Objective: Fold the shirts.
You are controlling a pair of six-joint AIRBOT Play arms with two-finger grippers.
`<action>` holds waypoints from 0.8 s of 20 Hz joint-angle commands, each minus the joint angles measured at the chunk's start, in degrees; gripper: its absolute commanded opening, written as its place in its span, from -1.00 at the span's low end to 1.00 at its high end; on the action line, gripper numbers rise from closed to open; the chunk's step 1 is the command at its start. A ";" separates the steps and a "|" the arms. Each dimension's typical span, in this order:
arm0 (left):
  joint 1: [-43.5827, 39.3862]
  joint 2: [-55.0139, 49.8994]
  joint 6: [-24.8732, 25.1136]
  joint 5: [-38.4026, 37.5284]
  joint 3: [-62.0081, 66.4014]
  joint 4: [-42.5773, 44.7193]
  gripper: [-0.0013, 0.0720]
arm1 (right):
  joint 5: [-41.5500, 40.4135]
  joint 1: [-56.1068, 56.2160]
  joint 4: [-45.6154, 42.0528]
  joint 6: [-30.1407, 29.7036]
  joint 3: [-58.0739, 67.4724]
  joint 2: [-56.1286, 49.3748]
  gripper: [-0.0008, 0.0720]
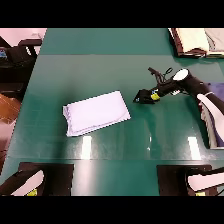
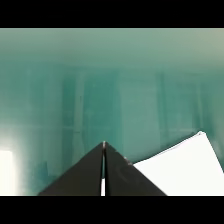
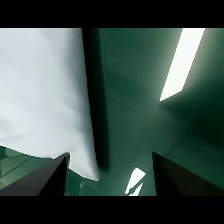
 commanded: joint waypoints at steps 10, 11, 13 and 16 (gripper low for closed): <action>-2.08 -0.15 -0.04 -0.02 -0.02 -2.08 -0.91 | 2.62 15.72 10.58 0.15 21.11 -21.20 -0.83; -3.72 -0.15 -0.02 0.00 -0.02 -1.97 -0.91 | 2.12 15.69 10.51 0.15 22.58 -21.29 -0.93; -7.78 -0.15 -0.02 0.17 -0.02 -1.03 -0.90 | 2.45 14.16 10.36 0.24 25.99 -20.98 -0.93; -13.31 -0.15 -0.07 0.42 -0.02 -0.87 -0.90 | 2.49 7.21 10.32 1.14 29.49 -17.55 -0.93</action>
